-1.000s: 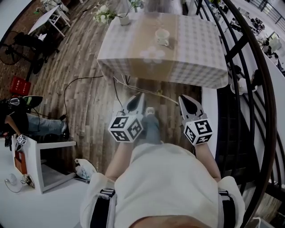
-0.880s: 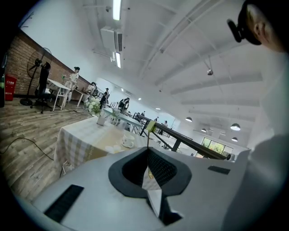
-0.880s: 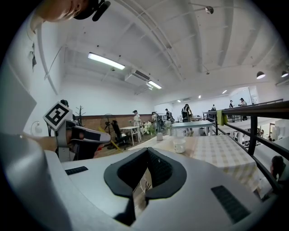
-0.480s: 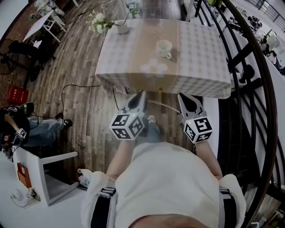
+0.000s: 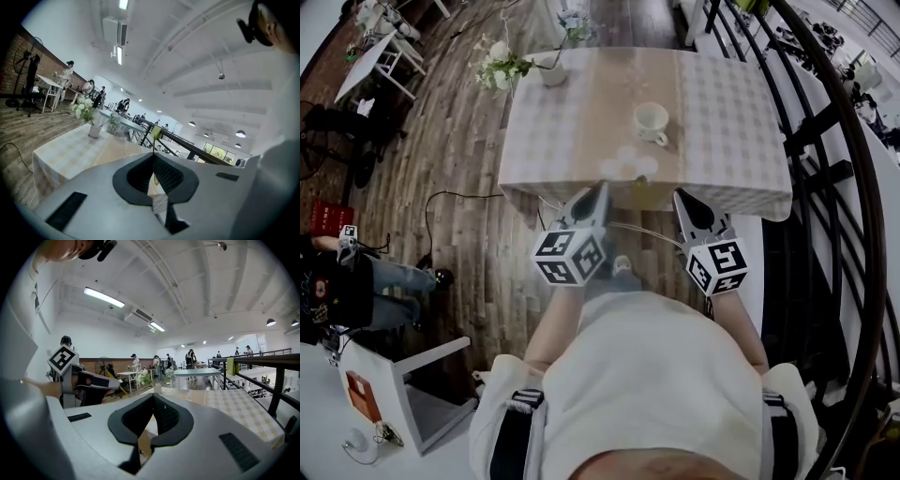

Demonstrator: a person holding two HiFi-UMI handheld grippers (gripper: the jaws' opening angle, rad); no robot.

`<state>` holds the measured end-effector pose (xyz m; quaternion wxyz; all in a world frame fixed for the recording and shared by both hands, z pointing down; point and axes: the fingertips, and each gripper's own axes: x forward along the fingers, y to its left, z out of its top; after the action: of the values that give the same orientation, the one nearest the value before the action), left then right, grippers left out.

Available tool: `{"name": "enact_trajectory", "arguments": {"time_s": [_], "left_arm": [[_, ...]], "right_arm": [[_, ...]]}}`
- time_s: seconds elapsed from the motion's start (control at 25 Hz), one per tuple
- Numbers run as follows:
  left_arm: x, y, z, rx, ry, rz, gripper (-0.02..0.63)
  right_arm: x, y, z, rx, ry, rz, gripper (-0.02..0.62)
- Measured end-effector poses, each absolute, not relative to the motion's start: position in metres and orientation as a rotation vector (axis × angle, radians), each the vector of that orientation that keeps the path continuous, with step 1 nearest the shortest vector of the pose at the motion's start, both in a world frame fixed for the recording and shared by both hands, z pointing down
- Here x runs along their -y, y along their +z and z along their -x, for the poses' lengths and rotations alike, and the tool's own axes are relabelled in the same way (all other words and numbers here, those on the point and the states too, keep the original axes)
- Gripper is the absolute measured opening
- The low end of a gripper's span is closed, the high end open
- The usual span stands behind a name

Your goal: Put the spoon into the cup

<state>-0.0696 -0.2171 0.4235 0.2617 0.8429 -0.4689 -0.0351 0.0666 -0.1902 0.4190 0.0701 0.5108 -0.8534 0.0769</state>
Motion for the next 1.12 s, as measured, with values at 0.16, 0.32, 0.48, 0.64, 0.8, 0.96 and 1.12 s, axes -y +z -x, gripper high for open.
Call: {"name": "enact_trajectory", "arguments": {"time_s": [0.16,0.32,0.48,0.64,0.8,0.96,1.12], "left_arm": [[0.248,0.425,0.073,1.248,-0.085,-2.290,0.005],[0.275,0.429,0.076,1.222,-0.074,-2.303,0.005],[0.302,0.433,0.075,1.195,-0.062,-2.317,0.005],[0.322,0.441,0.071,1.166,-0.046,-2.331,0.005],[0.338,0.448,0.066,1.143,-0.028,-2.338,0.005],[0.350,0.455,0.058,1.122,-0.004,-2.339,0.005],[0.359,0.462,0.047,1.106,0.013,-2.342,0.005]], "right_arm": [[0.217,0.419,-0.063,2.555,0.236,-1.564,0.000],[0.242,0.424,-0.056,2.542,0.240,-1.586,0.000],[0.265,0.428,-0.055,2.527,0.245,-1.609,0.000],[0.279,0.434,-0.055,2.509,0.254,-1.638,0.000],[0.284,0.443,-0.054,2.481,0.282,-1.638,0.000],[0.287,0.450,-0.057,2.451,0.314,-1.644,0.000],[0.290,0.453,-0.065,2.433,0.323,-1.651,0.000]]}}
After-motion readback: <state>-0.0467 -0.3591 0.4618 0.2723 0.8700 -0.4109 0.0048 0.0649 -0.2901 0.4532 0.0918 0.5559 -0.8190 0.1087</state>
